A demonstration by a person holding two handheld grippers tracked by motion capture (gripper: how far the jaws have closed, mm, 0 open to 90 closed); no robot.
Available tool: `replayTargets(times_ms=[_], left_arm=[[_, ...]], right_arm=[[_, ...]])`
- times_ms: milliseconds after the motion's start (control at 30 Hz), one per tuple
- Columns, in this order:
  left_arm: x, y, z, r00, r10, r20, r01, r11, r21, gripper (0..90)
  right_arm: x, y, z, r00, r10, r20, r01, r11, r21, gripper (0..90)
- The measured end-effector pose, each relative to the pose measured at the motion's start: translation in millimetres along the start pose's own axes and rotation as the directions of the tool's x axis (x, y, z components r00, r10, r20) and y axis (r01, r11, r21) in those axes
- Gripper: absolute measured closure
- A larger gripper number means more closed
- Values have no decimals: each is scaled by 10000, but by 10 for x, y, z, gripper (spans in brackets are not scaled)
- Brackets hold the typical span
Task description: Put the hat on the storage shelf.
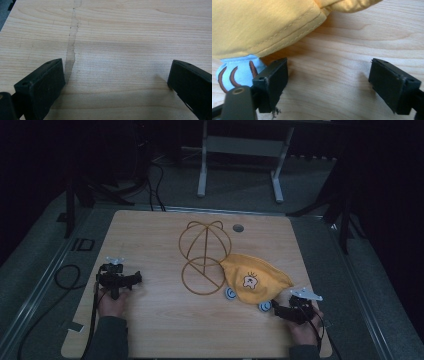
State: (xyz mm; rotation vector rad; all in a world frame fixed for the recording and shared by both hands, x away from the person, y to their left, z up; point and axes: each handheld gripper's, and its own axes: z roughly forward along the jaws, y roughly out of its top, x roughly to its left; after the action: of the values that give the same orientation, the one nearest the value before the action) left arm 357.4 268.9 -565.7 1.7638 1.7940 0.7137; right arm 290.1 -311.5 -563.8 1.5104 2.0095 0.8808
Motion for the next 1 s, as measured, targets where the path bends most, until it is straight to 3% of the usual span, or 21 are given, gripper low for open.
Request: replayTargets(times_ms=[167,200,267,333,433,533,567,600,667,833,900,1000], left_arm=[[0,0,0,10000,3,-1,-3,10000,-1,11],[0,0,0,10000,0,-1,0,10000,0,11],[0,0,0,10000,2,-2,-2,10000,2,11],[0,0,0,10000,1,-1,-1,10000,2,11],[18,-7,-8,9998,159,141,-159,9999,17,11],[18,-6,-8,9998,159,139,-160,9999,19,11],[18,-6,-8,9998,159,139,-160,9999,19,11],[18,-6,-8,9998,162,140,-162,9999,18,11],[18,-6,-8,9998,169,141,-169,9999,17,11],[18,-7,-9,9998,173,139,-174,9998,17,11],[18,-7,-8,9998,171,138,-171,9999,16,11],[18,-7,-8,9998,171,139,-171,9999,17,11]], right_arm=[[18,-1,-14,9998,127,142,-128,9999,71,190],[23,5,-28,9998,118,153,-120,9998,164,253],[39,9,-80,10000,-56,23,55,9998,165,483],[59,6,-111,9997,-257,56,256,9995,166,572],[96,22,-187,9961,-759,-452,750,9970,-206,737],[144,68,-288,9871,-1228,-1024,1151,9903,-774,878],[144,68,-288,9871,-1228,-1024,1151,9903,-774,878],[192,96,-345,9764,-1542,-1511,1382,9841,-1112,887],[247,114,-373,9620,-1802,-2054,1515,9774,-1476,887],[298,137,-293,9448,-1842,-2709,1480,9778,-1486,897],[320,153,-248,9490,-1888,-2524,1589,9781,-1343,899],[317,201,-186,9676,-1893,-1672,1735,9793,-1043,899]])
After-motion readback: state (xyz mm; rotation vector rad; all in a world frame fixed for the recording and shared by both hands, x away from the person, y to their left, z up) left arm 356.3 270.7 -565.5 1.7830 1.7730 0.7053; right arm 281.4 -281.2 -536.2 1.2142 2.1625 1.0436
